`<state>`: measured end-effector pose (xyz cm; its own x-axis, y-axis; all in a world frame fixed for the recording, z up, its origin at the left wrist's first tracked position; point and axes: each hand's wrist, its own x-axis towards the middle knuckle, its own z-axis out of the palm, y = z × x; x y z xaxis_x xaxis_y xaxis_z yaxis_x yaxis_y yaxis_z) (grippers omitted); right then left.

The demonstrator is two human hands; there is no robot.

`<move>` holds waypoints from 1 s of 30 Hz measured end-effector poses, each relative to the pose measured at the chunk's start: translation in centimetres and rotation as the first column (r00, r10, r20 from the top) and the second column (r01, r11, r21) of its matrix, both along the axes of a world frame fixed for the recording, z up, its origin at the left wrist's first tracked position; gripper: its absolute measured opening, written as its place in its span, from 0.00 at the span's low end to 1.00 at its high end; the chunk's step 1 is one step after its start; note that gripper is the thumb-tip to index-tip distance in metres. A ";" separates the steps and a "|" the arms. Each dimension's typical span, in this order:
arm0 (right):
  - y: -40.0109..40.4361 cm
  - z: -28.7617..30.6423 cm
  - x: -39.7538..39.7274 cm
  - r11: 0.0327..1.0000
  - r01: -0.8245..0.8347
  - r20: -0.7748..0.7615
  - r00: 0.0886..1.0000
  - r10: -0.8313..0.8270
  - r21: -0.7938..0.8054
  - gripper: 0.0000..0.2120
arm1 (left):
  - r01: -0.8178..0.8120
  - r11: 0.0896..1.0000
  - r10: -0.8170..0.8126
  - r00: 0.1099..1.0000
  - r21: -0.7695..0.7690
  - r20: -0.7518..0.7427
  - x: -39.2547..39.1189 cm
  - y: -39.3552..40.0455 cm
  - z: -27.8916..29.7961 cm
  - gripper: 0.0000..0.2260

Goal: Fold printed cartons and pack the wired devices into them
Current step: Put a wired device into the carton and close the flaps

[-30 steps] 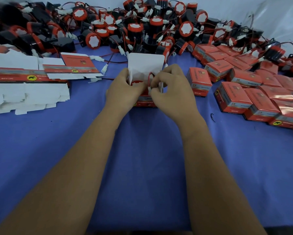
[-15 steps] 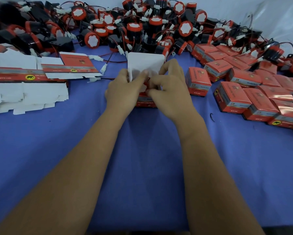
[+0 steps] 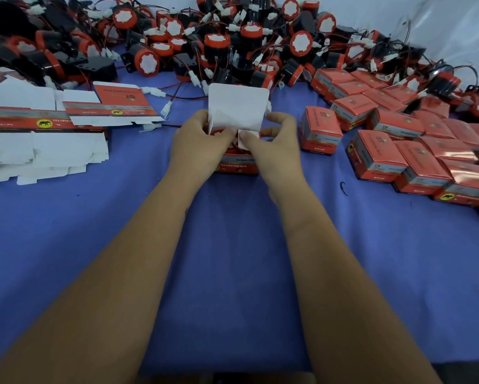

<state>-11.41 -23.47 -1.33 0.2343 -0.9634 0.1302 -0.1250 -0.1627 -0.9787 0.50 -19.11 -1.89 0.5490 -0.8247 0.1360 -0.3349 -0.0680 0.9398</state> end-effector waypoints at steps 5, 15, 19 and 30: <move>-0.3 -0.5 0.2 0.997 -0.073 -0.024 0.997 0.072 -0.033 0.12 | 0.060 0.998 -0.061 0.996 0.019 0.067 0.6 0.2 0.2 0.08; -0.1 -0.6 -0.1 0.992 -0.086 0.051 0.995 0.091 -0.097 0.15 | 0.259 0.961 -0.268 0.959 -0.096 -0.095 2.3 1.1 0.1 0.09; -0.4 -0.7 -0.6 0.986 -0.111 0.028 0.993 0.116 -0.125 0.11 | 0.154 0.966 -0.164 0.986 -0.208 -0.030 2.4 0.9 -0.4 0.12; -1.5 -0.4 -3.3 0.947 -0.320 -0.115 0.942 0.315 -0.028 0.15 | 0.376 0.923 -0.385 0.915 -0.088 -0.125 4.0 2.0 0.0 0.10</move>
